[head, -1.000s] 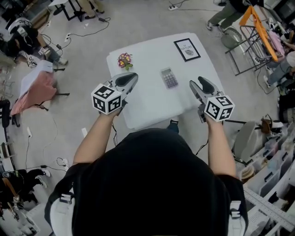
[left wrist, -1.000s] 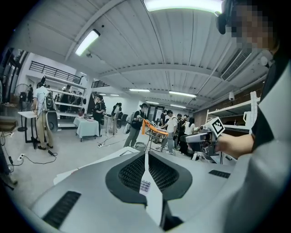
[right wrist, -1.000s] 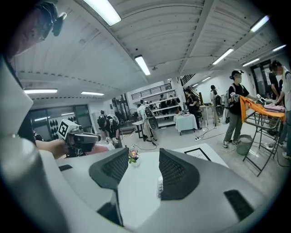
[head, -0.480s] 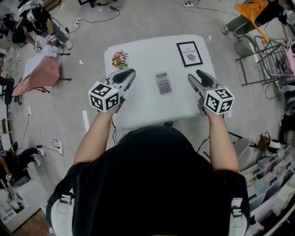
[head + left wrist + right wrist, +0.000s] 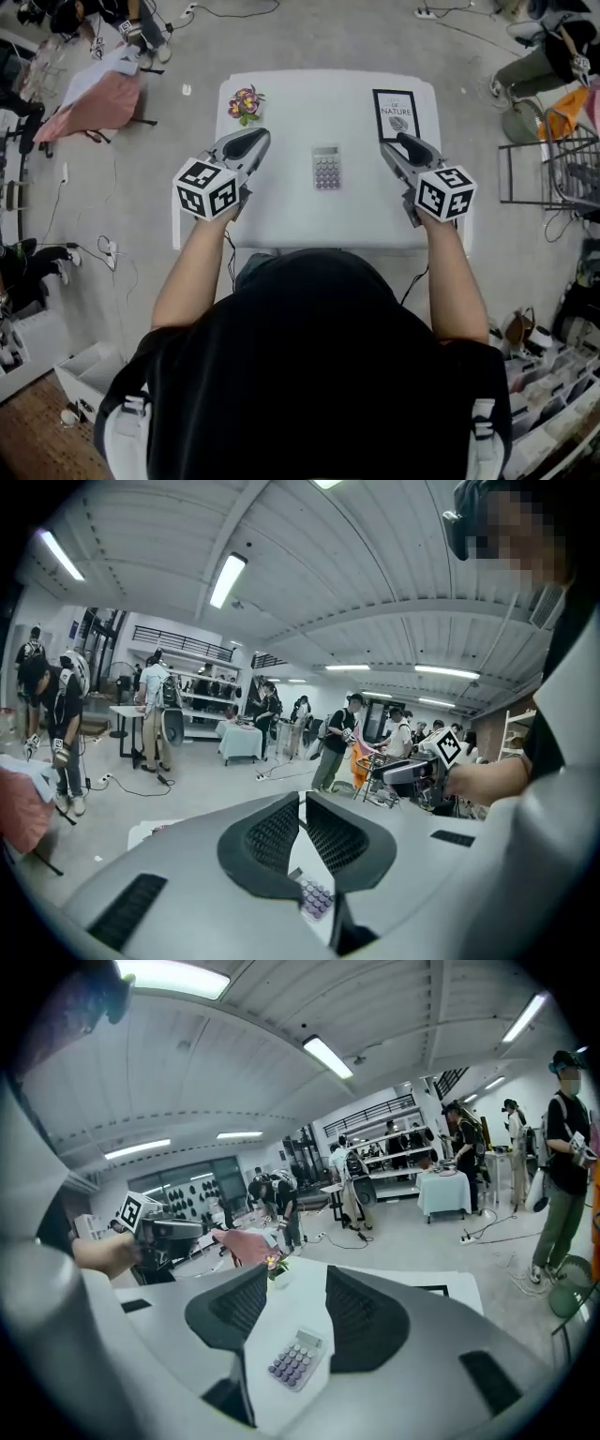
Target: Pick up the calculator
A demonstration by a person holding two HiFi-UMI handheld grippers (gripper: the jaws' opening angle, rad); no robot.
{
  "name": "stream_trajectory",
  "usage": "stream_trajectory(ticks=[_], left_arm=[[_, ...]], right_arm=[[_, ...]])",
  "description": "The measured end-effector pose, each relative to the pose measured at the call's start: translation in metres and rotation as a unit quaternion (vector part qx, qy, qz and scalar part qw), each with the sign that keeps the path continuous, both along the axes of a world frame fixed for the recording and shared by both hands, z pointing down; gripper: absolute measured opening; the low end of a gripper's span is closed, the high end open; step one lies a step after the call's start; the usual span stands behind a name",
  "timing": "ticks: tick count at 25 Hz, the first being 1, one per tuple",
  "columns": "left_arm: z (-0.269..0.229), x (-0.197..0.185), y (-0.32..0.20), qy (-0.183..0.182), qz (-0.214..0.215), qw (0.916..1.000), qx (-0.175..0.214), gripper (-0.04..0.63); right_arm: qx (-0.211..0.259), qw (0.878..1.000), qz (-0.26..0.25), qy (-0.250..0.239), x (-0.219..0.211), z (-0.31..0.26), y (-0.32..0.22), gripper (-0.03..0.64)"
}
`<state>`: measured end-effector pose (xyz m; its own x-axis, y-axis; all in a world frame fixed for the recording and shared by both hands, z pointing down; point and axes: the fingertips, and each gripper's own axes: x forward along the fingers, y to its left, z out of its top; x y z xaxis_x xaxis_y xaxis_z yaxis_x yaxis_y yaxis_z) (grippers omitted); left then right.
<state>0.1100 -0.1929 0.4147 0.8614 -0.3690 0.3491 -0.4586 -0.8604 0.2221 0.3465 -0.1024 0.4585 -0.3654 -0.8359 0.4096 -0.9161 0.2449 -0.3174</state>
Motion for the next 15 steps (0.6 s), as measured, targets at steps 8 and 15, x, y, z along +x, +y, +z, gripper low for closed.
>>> stream_trajectory(ticks=[8, 15], left_arm=[[0.008, -0.003, 0.015, -0.008, -0.035, 0.9993, -0.009, 0.040], [0.021, -0.018, 0.004, -0.008, -0.063, 0.9977, -0.023, 0.040]], right_arm=[[-0.019, 0.998, -0.065, -0.001, -0.003, 0.016, -0.024, 0.204], [-0.063, 0.990, -0.130, 0.004, -0.025, 0.056, -0.055, 0.202]])
